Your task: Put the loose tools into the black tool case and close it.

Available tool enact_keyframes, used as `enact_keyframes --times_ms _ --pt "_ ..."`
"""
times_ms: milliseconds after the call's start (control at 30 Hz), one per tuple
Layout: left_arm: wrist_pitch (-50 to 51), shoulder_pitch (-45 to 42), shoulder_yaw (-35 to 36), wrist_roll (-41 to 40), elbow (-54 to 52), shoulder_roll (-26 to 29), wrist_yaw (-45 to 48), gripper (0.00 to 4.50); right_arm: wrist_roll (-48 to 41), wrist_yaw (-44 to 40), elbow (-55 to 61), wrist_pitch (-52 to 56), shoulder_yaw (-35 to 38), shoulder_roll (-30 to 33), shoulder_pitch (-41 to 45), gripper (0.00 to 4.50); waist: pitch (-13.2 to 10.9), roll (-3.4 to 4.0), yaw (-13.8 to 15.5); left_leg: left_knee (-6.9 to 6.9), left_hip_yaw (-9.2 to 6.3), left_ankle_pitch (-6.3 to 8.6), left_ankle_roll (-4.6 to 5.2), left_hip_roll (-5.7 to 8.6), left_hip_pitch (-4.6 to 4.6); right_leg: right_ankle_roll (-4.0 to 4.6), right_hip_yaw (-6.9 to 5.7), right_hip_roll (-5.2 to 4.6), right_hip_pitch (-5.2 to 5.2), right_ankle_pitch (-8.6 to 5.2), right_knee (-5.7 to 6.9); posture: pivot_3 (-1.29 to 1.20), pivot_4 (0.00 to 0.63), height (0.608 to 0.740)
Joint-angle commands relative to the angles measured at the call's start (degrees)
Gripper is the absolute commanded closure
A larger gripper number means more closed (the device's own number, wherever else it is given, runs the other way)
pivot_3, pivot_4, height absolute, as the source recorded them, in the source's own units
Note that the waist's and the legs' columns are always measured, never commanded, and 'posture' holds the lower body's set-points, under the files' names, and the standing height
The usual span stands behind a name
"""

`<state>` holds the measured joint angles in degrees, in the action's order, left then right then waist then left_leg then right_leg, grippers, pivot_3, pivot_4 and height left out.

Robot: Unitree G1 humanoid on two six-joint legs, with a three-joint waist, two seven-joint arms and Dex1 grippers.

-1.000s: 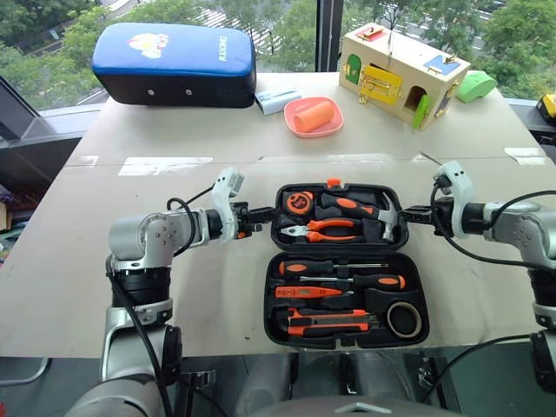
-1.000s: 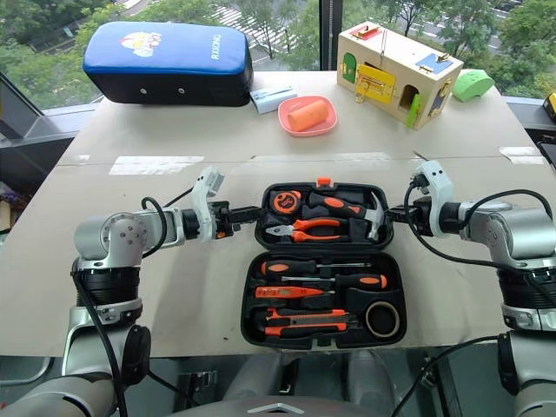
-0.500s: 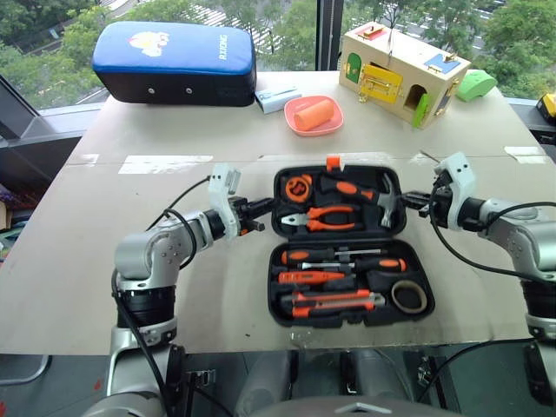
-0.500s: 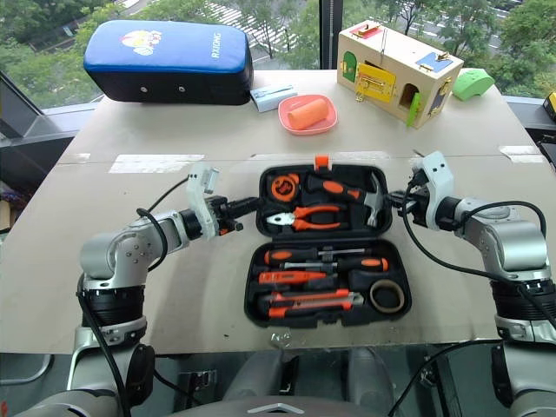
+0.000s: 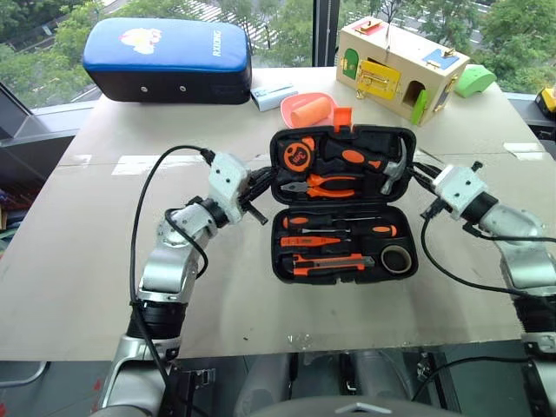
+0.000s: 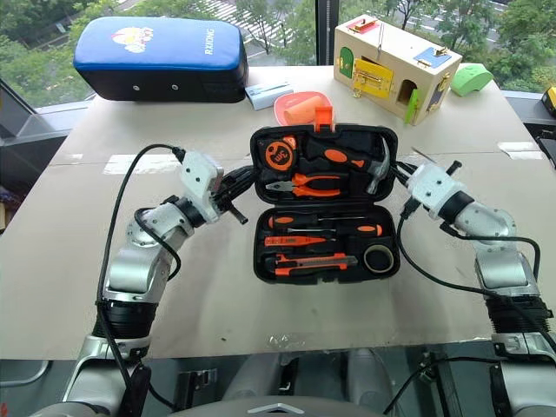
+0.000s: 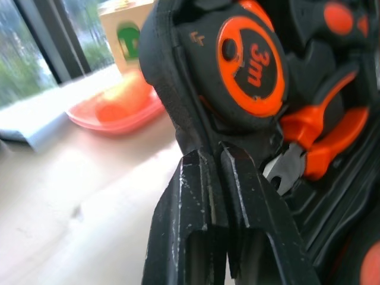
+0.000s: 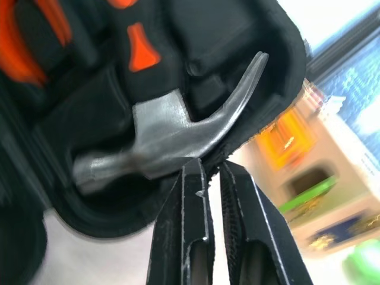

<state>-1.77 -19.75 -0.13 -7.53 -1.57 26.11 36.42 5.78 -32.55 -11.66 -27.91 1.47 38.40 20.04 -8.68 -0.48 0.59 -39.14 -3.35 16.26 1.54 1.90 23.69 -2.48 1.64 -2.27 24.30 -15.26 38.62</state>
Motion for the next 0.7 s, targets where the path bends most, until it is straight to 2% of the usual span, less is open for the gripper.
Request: enact_keyframes --times_ms 33,133,267,300,333,367,400,467,500,600,700 --pt "-15.1 1.9 0.4 4.5 -0.3 1.4 -0.8 4.45 7.0 4.3 -2.1 -18.6 -1.0 2.5 -1.8 4.50 0.0 0.00 -0.1 0.02 0.00 0.00 0.00 -0.02 0.00 0.00 0.00 0.02 0.00 0.00 -0.01 0.00 0.150 0.735" --pt "-20.9 6.4 1.4 6.2 -1.2 3.0 -1.2 4.45 9.7 6.2 -2.5 -26.8 -1.2 4.6 -5.0 4.50 0.0 0.00 -0.2 0.01 0.01 0.00 0.00 -0.06 -0.03 0.00 0.08 0.03 -0.02 0.00 0.03 0.00 0.150 0.735" --pt "-18.7 15.8 4.4 3.4 -8.3 5.3 -1.0 4.45 5.0 3.1 3.0 -26.4 -2.0 8.5 -11.6 4.50 0.1 -0.03 -1.2 0.07 0.05 0.01 0.02 -0.10 -0.24 0.00 0.32 0.05 -0.23 0.00 0.03 0.00 0.150 0.735" --pt "-17.3 18.0 4.7 2.5 -10.7 6.0 -0.3 3.70 3.2 2.0 4.9 -25.4 -2.0 9.7 -13.0 4.50 0.0 -0.03 -1.3 0.13 0.06 0.02 0.03 -0.13 -0.37 0.01 0.35 0.05 -0.39 -0.01 -0.01 0.00 0.150 0.735" --pt "-16.5 20.8 6.0 2.3 -13.7 6.7 -0.5 3.54 0.4 0.7 7.5 -23.5 -1.4 11.4 -14.7 4.50 0.0 -0.06 -1.4 0.23 0.10 0.02 0.04 -0.14 -0.52 0.01 0.39 0.05 -0.51 -0.01 -0.06 0.00 0.150 0.735" --pt "-14.5 23.6 7.4 1.8 -16.7 7.1 -0.9 3.18 -3.5 -1.6 10.2 -20.6 -1.1 13.5 -16.8 3.94 0.0 -0.06 -1.5 0.43 0.22 0.04 0.06 -0.14 -0.84 0.02 0.50 0.06 -0.74 -0.01 -0.11 0.00 0.150 0.735" --pt "-13.1 25.4 8.4 1.5 -18.8 7.3 -1.4 2.61 -6.2 -3.1 12.1 -18.5 -0.9 14.9 -18.3 3.60 0.0 -0.06 -1.5 0.54 0.30 0.11 0.20 -0.18 -0.92 0.02 0.60 0.08 -0.75 -0.02 -0.12 0.00 0.150 0.735" --pt "-7.4 34.7 13.5 -3.3 -26.6 8.6 -0.3 1.58 -17.4 -10.6 18.5 -11.2 1.2 21.8 -27.5 2.70 0.0 -0.06 -1.4 0.63 0.36 0.18 0.32 -0.21 -1.04 0.02 0.66 0.08 -0.78 -0.02 -0.14 0.00 0.150 0.735" --pt "-6.2 39.3 16.0 -5.2 -29.3 9.0 0.9 1.28 -22.4 -14.2 21.1 -7.2 2.5 24.7 -32.2 2.69 0.0 -0.06 -1.4 0.61 0.35 0.19 0.34 -0.23 -1.00 0.02 0.65 0.07 -0.78 -0.02 -0.14 0.00 0.150 0.735" --pt "-4.3 46.5 20.6 -6.7 -30.9 10.1 3.2 1.28 -30.0 -21.4 25.4 0.4 4.8 29.8 -40.9 2.69 0.1 -0.06 -0.8 0.58 0.21 0.24 0.41 -0.28 -1.07 0.02 0.46 0.04 -1.02 -0.02 -0.38 0.00 0.150 0.735" --pt "3.2 43.7 22.1 -9.7 -24.9 12.1 3.0 1.28 -35.5 -27.6 30.3 8.4 4.9 32.5 -46.5 2.69 0.0 0.00 -0.1 0.78 0.13 0.36 0.59 -0.31 -1.98 0.05 0.31 0.01 -2.08 -0.06 -0.83 0.00 0.150 0.735"
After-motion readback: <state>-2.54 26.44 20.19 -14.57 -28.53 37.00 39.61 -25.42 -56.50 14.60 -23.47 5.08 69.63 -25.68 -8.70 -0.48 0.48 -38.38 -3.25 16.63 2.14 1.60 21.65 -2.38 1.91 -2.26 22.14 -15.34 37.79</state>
